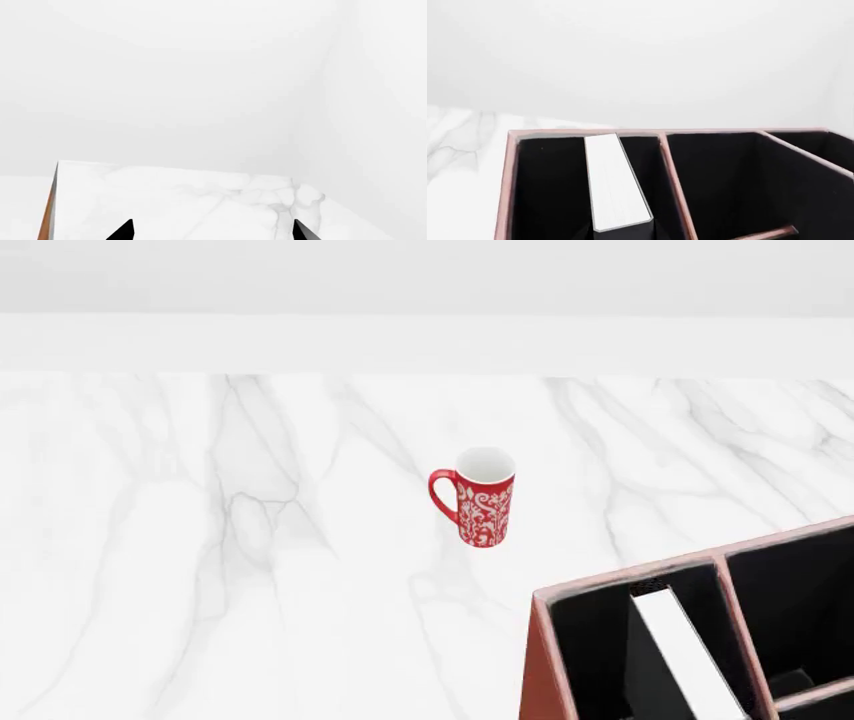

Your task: Pick up the book and place it in the left compartment of the caddy.

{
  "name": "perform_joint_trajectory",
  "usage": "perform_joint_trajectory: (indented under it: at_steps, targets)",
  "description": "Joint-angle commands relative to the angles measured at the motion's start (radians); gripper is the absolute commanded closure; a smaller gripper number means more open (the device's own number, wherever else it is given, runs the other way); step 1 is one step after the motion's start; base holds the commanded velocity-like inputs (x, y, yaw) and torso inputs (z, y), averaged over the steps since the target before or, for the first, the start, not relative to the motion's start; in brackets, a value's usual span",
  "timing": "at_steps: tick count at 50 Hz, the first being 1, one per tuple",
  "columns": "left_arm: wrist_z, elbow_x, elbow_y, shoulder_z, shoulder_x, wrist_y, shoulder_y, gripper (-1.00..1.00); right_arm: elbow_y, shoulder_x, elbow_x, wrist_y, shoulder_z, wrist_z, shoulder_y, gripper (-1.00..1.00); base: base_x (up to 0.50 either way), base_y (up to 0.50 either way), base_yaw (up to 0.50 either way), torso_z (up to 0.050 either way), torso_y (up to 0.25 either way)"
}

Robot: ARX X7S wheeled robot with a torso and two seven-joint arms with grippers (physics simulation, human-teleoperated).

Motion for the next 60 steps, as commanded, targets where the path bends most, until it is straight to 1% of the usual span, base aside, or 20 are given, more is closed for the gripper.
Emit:
perform_joint_trajectory:
  at_steps: [1, 20, 21, 52, 60]
  targets:
    - [0.048, 0.04, -0.009, 0.038, -0.01, 0.021, 0.005, -1.0, 0.072, -0.059, -0.008, -0.031, 0.04, -0.041, 0.007, 1.0, 0.0, 0.0, 0.0, 0.0, 0.0]
    - [0.045, 0.046, -0.007, 0.04, -0.012, 0.018, 0.003, -1.0, 0.131, -0.093, 0.02, -0.049, 0.05, -0.072, -0.023, 1.0, 0.0, 0.0, 0.0, 0.0, 0.001]
    - [0.045, 0.045, -0.008, 0.04, -0.012, 0.019, 0.003, -1.0, 0.134, -0.095, 0.015, -0.046, 0.05, -0.066, -0.025, -1.0, 0.0, 0.0, 0.0, 0.0, 0.01]
    - [0.044, 0.042, -0.01, 0.042, -0.013, 0.024, 0.005, -1.0, 0.119, -0.085, 0.017, -0.044, 0.064, -0.073, -0.048, -1.0, 0.0, 0.0, 0.0, 0.0, 0.0]
    - [0.043, 0.042, -0.007, 0.042, -0.014, 0.023, 0.006, -1.0, 0.033, -0.037, -0.029, -0.03, 0.073, -0.03, -0.036, -1.0, 0.0, 0.0, 0.0, 0.0, 0.0]
